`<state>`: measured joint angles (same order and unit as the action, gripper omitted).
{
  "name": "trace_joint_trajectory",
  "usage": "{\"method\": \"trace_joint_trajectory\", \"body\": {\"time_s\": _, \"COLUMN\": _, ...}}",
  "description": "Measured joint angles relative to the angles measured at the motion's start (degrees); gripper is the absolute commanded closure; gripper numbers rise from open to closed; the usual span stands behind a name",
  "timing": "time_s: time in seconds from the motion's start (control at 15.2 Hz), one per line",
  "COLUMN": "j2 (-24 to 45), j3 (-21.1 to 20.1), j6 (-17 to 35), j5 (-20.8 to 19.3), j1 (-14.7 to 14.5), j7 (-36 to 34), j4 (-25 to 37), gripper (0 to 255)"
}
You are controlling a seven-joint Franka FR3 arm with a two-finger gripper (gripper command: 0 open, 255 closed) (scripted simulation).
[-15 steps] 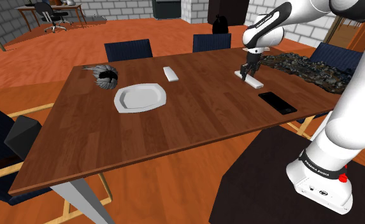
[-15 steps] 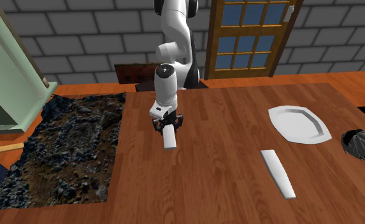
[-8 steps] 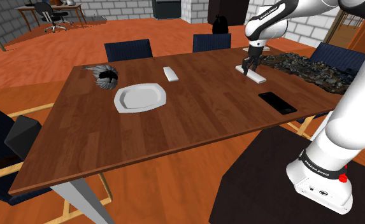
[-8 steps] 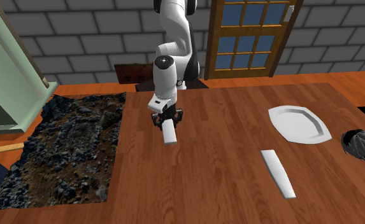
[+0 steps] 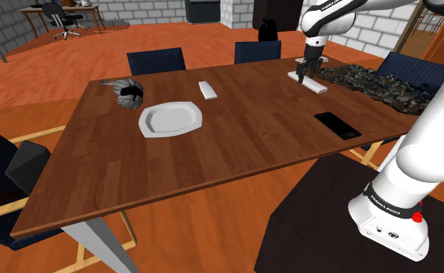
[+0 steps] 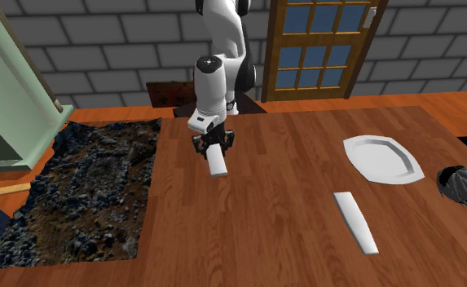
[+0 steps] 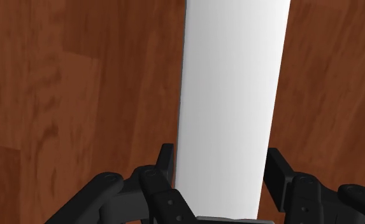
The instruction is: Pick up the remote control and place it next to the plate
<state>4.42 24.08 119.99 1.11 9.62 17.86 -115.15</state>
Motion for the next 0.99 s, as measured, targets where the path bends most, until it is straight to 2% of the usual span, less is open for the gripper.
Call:
{"method": "trace_joint_trajectory", "body": {"time_s": 0.53, "j2": -7.6, "j3": -4.7, "j6": 0.4, "j5": -3.4, "j1": -5.1, "j7": -11.4, "j4": -7.7, "gripper": 255}}
{"method": "trace_joint_trajectory", "body": {"time_s": 0.99, "j2": -11.8, "j3": -10.2, "j6": 1.1, "j5": -4.4, "j1": -9.3, "j7": -21.6, "j4": -12.8, "gripper": 255}}
